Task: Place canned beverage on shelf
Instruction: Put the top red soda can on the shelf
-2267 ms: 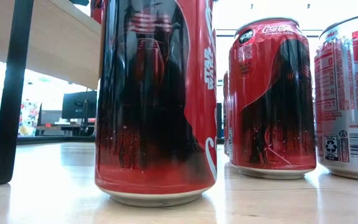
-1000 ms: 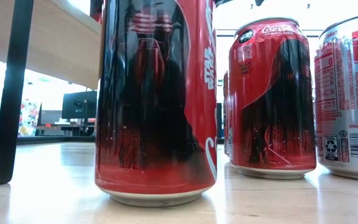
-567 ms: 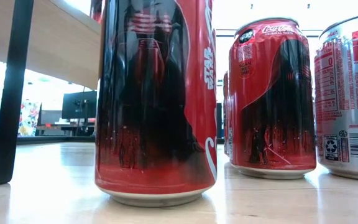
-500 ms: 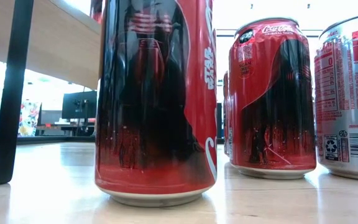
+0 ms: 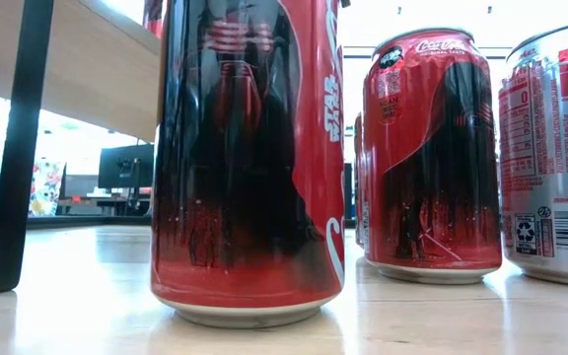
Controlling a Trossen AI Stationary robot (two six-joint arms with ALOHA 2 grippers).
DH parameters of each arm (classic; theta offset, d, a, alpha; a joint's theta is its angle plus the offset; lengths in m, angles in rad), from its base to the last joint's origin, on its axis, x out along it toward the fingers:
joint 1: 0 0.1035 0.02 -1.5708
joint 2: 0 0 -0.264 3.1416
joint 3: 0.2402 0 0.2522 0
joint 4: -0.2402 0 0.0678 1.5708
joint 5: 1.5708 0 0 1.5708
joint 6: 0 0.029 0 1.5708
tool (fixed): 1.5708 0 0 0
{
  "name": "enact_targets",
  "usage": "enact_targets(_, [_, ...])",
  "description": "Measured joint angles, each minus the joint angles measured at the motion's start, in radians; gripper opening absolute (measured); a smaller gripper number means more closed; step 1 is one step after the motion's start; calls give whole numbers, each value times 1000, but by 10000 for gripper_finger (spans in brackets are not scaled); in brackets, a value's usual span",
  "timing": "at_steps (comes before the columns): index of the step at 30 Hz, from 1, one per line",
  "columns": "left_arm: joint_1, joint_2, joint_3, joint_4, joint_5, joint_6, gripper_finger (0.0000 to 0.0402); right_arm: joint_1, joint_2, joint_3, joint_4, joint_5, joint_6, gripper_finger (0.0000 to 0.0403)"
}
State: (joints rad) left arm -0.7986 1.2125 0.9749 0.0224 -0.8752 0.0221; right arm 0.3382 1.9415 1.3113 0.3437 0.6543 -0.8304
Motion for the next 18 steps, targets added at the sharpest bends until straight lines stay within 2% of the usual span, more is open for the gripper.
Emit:
enact_targets(10, [-33, 0, 0, 19, -100, 20, 270, -26, 4, -1, 68, -28, 20, 224])
enact_targets(18, [-29, 0, 0, 19, -127, 20, 270, -70, 4, -1, 90, -100, 73, 224])
